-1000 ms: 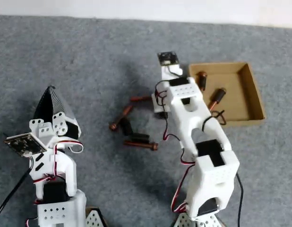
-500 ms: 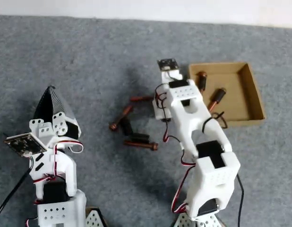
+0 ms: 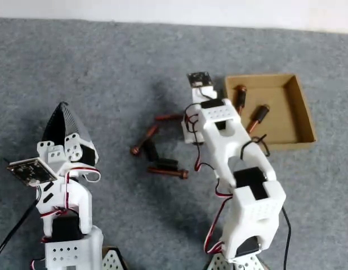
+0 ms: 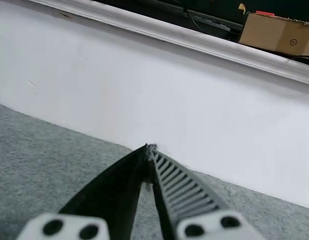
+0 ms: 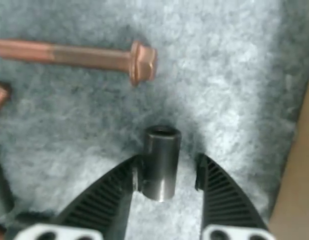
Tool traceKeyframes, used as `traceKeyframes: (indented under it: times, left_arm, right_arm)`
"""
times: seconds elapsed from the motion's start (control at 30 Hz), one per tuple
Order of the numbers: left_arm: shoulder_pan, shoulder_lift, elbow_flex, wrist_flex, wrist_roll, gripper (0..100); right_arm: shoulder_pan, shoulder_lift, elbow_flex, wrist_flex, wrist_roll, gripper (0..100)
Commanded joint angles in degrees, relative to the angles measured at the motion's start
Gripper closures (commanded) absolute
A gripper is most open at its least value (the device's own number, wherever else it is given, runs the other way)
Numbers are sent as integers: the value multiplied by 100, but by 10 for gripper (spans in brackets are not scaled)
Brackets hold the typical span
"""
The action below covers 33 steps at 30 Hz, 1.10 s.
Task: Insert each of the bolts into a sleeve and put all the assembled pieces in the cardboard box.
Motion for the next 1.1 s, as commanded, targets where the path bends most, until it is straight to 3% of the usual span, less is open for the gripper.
traceKeyframes:
  times: [0.0, 0.07, 0.27, 0.47, 0.7, 0.9, 1.07]
  left_arm:
    - [84, -66, -171, 0, -26, 989]
    - [84, -66, -171, 0, -26, 989]
    - [84, -66, -171, -9, -26, 989]
    - [84, -66, -163, -9, -26, 989]
    - [119, -22, -198, 18, -35, 989]
    - [971, -13, -330, 457, -1530, 969]
    - [1103, 66, -743, 1055, -1688, 969]
  right_arm:
    - [4, 268, -66, -48, -26, 936]
    - [4, 286, -66, -48, -44, 998]
    - [40, 119, -57, -40, -35, 995]
    - [84, -1235, 426, -136, -26, 995]
    - [303, -3266, 2264, -1508, -18, 995]
    - [321, -4725, 3380, -2070, -9, 995]
    - [321, -5833, 4497, -2879, -9, 995]
